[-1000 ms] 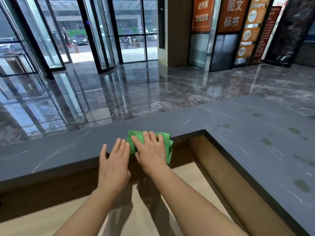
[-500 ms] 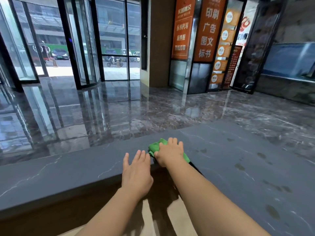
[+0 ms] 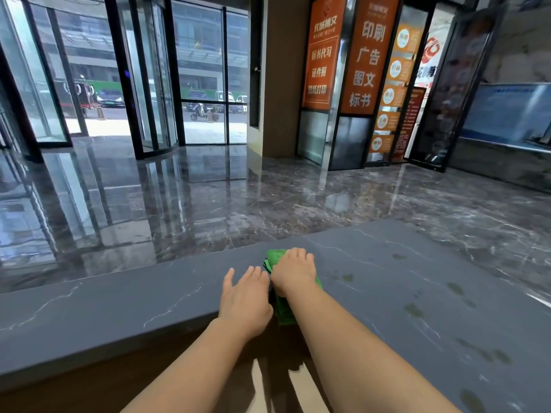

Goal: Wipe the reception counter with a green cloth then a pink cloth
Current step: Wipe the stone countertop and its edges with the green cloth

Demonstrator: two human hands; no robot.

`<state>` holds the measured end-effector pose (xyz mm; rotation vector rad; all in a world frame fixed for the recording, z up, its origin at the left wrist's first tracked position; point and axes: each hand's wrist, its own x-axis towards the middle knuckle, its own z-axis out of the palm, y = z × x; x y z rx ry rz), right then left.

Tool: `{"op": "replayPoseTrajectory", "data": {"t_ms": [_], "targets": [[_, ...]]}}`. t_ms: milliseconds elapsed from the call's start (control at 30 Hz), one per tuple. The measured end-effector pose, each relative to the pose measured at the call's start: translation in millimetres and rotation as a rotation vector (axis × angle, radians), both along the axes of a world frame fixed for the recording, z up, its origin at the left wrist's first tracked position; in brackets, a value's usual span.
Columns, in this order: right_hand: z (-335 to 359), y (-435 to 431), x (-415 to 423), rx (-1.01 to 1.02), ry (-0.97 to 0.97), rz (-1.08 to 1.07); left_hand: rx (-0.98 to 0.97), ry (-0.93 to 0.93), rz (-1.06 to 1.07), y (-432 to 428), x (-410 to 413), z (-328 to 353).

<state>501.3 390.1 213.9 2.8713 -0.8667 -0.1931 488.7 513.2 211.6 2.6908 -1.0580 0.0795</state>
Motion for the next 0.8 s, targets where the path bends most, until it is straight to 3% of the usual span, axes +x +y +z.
{"op": "replayPoseTrajectory", "data": {"t_ms": [333, 567, 800], "targets": [[-7, -100, -11, 0.087, -0.042, 0.047, -0.024, 0.025, 0.055, -78, 1, -14], [-10, -206, -72, 0.095, -0.046, -0.119, -0.018, 0.039, 0.075, -103, -9, -14], [-23, -190, -80, 0.157, -0.136, -0.126, 0.011, 0.028, 0.103, -93, -12, -10]]}}
